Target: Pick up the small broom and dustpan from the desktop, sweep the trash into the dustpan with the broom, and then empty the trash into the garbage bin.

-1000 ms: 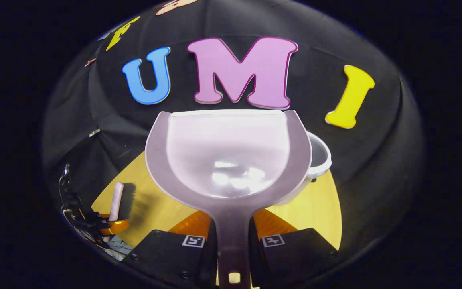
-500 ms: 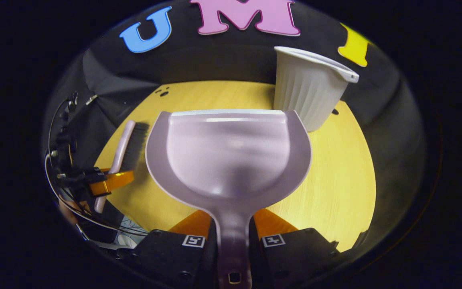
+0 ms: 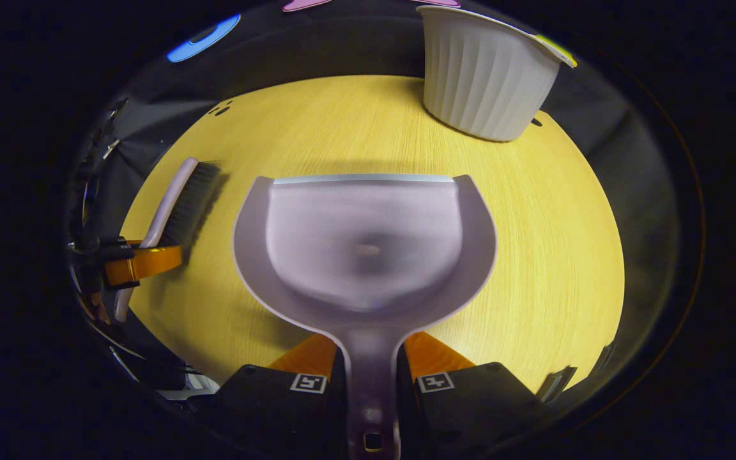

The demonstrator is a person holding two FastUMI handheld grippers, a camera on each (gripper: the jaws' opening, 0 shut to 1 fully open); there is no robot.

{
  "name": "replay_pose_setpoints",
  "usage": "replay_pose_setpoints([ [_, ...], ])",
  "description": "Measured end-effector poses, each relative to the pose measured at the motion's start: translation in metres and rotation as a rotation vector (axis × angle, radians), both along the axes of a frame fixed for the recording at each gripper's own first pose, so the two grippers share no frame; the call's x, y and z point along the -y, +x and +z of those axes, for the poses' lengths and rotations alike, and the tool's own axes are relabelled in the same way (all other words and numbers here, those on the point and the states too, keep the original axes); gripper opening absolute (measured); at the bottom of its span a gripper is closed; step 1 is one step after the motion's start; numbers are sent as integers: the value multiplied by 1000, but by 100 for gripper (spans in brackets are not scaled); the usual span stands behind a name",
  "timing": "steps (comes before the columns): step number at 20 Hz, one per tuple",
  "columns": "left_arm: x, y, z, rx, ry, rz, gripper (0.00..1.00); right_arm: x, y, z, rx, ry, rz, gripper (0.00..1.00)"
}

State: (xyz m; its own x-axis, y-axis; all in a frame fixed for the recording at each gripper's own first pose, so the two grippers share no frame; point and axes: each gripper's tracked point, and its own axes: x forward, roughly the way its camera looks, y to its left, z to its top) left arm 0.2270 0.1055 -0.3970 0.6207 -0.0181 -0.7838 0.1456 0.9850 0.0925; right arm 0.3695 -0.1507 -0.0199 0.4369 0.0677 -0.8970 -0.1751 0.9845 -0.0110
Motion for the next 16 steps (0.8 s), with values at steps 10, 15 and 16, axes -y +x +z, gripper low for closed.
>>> replay_pose_setpoints([
  [10,7,2,4,-14,71,-43,43,-28,-8,6,-22,44,16,64],
  [15,13,-18,49,124,67,-56,95,-23,-3,40,72,65,-29,100],
  [16,13,-22,60,166,59,-50,95,-20,-3,52,109,67,-32,100],
])
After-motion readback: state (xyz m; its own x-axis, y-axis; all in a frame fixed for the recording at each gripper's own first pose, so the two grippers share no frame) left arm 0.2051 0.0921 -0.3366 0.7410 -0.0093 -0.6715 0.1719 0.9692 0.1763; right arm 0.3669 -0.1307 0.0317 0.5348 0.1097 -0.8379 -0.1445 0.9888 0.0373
